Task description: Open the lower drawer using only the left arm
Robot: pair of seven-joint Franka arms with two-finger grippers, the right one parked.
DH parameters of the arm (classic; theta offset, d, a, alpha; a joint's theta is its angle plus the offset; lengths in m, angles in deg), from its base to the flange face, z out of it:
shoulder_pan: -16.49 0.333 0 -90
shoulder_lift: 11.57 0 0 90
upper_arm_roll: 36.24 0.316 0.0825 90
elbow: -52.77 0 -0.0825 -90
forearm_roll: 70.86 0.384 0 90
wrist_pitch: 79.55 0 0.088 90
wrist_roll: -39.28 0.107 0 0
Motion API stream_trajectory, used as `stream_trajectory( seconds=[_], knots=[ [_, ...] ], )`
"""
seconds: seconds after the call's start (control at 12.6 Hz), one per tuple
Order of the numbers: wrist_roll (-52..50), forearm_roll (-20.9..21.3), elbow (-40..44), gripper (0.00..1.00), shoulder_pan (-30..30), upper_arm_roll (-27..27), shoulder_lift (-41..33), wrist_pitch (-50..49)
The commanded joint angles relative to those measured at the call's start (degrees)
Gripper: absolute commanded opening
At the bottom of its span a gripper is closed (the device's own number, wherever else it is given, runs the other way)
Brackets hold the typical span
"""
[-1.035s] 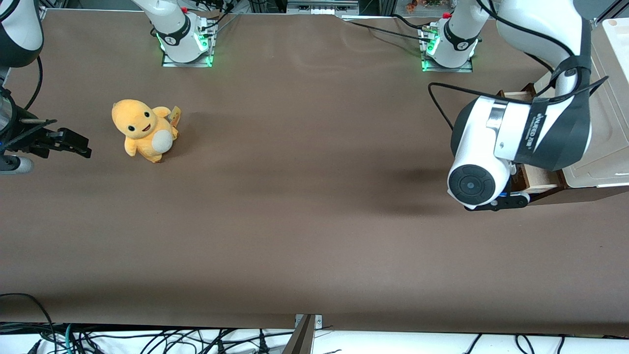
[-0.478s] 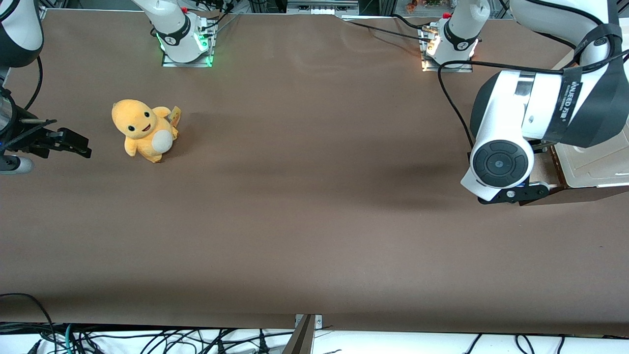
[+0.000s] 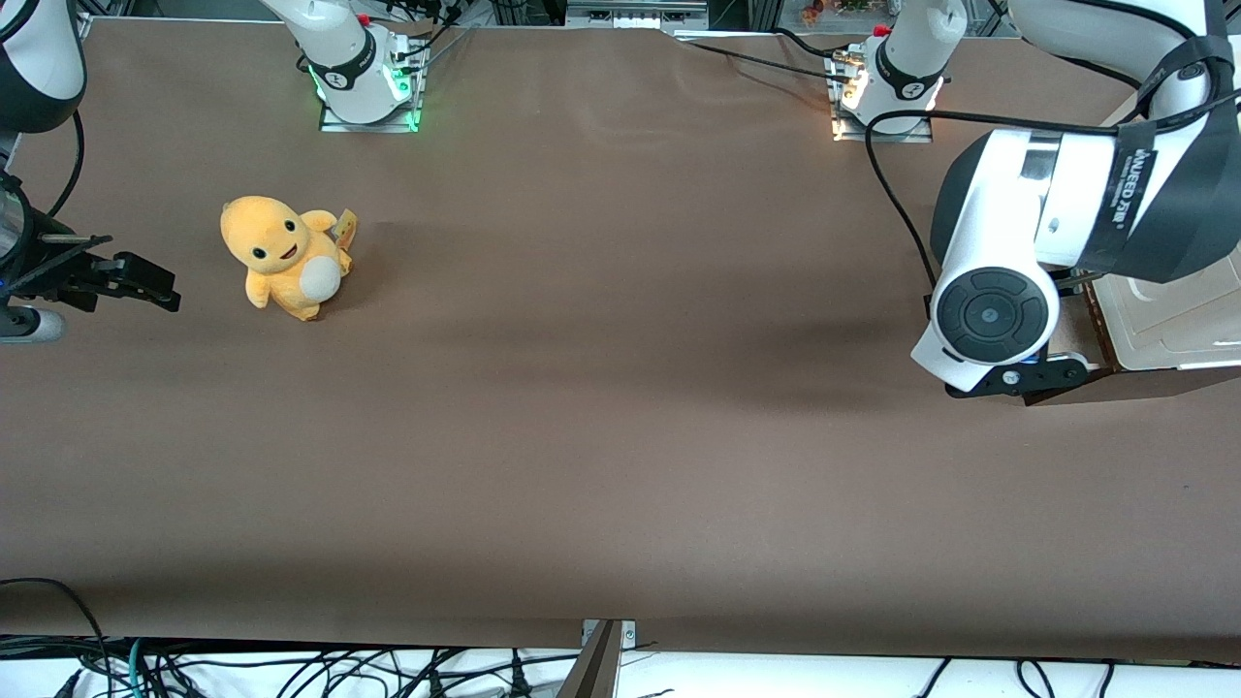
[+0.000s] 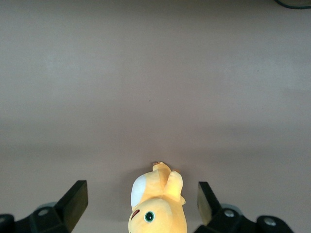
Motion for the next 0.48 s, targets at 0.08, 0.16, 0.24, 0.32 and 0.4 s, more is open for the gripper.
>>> stream_trajectory(
  seconds=[0.08,0.16,0.24,0.32,0.4],
  knots=[
    [7.9,-4.5,0.3,1.00,2.5,0.6,-1.8,2.0],
    [9.2,-6.3,0.3,1.00,3.3,0.8,-2.7,3.2],
    [11.4,-8.4,0.3,1.00,4.2,1.5,-3.2,4.7],
    [13.6,-10.1,0.2,1.00,4.4,3.3,-4.3,5.6],
    [15.8,-11.0,0.2,1.00,4.3,5.0,-4.5,5.7]
  ],
)
